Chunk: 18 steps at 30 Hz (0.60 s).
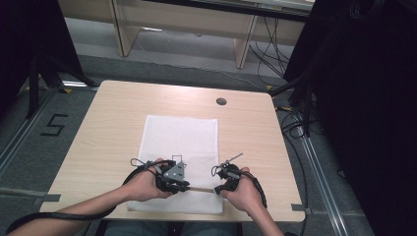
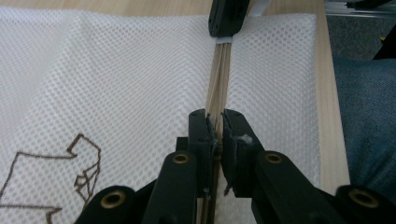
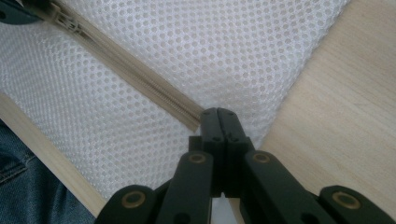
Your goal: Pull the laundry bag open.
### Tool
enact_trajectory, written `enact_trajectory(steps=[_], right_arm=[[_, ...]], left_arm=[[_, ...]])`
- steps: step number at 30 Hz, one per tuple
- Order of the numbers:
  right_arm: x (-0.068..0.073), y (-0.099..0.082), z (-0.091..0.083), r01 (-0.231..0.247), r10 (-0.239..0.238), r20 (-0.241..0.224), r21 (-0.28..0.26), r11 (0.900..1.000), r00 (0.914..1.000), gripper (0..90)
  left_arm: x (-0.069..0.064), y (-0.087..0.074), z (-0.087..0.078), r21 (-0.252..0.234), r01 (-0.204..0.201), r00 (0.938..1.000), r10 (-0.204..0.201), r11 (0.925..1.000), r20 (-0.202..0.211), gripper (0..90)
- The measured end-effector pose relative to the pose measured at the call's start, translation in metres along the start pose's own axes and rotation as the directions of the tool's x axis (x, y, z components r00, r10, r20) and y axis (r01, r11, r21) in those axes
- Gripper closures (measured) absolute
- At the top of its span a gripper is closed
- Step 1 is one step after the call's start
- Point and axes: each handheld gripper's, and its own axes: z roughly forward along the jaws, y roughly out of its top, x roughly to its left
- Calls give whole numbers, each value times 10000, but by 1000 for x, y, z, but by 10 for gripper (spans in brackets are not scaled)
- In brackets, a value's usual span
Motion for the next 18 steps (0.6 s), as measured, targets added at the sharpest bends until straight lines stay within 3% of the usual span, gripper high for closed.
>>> enact_trajectory(steps=[2,13,14,18], right_arm=[[0,0,0,39,-39,24,3,10000,10000,900],[0,0,0,15,-15,2,4,10000,10000,900],[0,0,0,22,-22,-4,-5,10000,10000,900],[0,0,0,8,-8,1,13,10000,10000,900]], left_arm=[[1,-3,-2,-125,173,9998,-172,9998,70,821],[1,-4,-5,1,-42,10000,42,10000,4,821],[0,-4,-5,-30,163,9999,-163,9999,21,821],[0,-6,-7,28,75,10000,-75,10000,-30,821]])
